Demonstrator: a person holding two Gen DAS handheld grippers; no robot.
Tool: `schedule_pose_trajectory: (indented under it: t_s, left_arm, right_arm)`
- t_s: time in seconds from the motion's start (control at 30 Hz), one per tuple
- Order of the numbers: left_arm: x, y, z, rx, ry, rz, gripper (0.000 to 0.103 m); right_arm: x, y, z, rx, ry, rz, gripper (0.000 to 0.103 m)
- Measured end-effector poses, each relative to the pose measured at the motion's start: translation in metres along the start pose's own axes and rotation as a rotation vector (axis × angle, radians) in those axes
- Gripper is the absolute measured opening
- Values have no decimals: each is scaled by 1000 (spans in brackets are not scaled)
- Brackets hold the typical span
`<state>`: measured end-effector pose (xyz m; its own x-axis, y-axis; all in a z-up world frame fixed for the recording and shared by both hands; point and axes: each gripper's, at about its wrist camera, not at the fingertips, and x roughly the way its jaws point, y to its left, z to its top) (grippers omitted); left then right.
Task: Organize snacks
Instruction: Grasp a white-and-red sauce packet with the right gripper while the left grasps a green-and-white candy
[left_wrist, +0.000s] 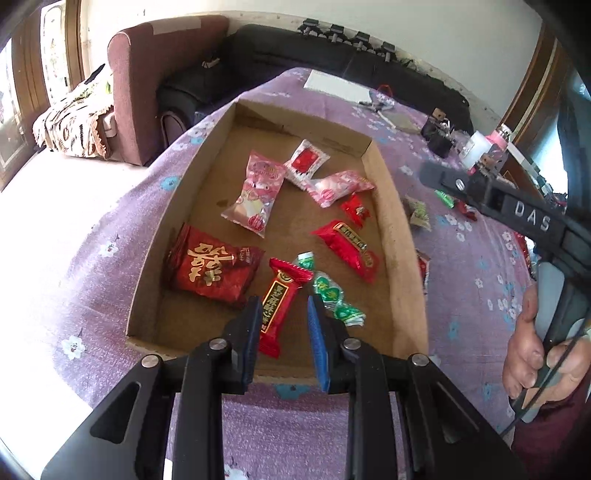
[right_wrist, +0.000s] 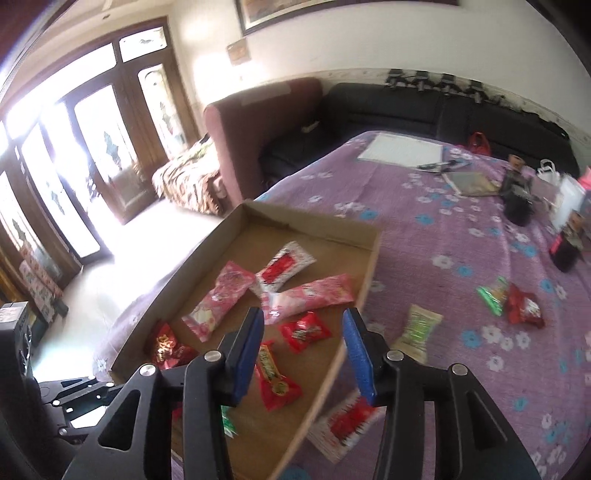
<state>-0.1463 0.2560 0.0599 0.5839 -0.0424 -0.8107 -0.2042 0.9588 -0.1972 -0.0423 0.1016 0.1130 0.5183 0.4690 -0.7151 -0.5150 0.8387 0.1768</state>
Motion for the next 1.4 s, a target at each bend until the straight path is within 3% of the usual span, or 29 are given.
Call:
schedule_pose_trajectory:
  t_s: [0.07, 0.23, 0.67, 0.83, 0.97, 1.03, 1.1, 1.17, 1.27, 1.33, 1.4]
  left_arm:
    - [-7, 2, 1, -23, -23, -5, 23]
    - [-15, 1, 3, -70, -56, -55, 23]
    - [1, -24, -2, -16, 3, -50, 23]
    - [7, -25, -8, -4, 21, -45, 23]
    - [0, -26, -8, 8, -4, -53, 23]
    - [-2, -23, -7, -2, -8, -58, 23]
    - [-4, -16, -4, -24, -21, -58, 23]
    - [-8, -8, -1, -47, -36, -57, 23]
    - [-18, 7, 4, -93, -72, -56, 23]
    - [-22, 14, 6, -114, -90, -55, 23]
    - [-26, 20, 6, -132, -102, -56, 23]
  right_arm:
    - [-5, -17, -5, 44, -2, -17, 58]
    - [1, -52, -30, 120, 58, -69, 59]
    - [49, -34, -60, 23, 180, -86, 59]
    - [44, -27, -68, -45, 178, -155, 60]
    - [33, -37, -74, -90, 171, -301, 66]
    - [26, -41, -74, -79, 175, -329, 66]
    - [8, -40, -75, -56, 144, -277, 66]
    - [-12, -28, -81, -59, 116, -160, 66]
    - [-13, -5, -93, -100, 164, -55, 65]
    - [-5, 12, -100, -150, 196, -48, 58]
    - [9, 28, -103, -198, 221, -72, 43]
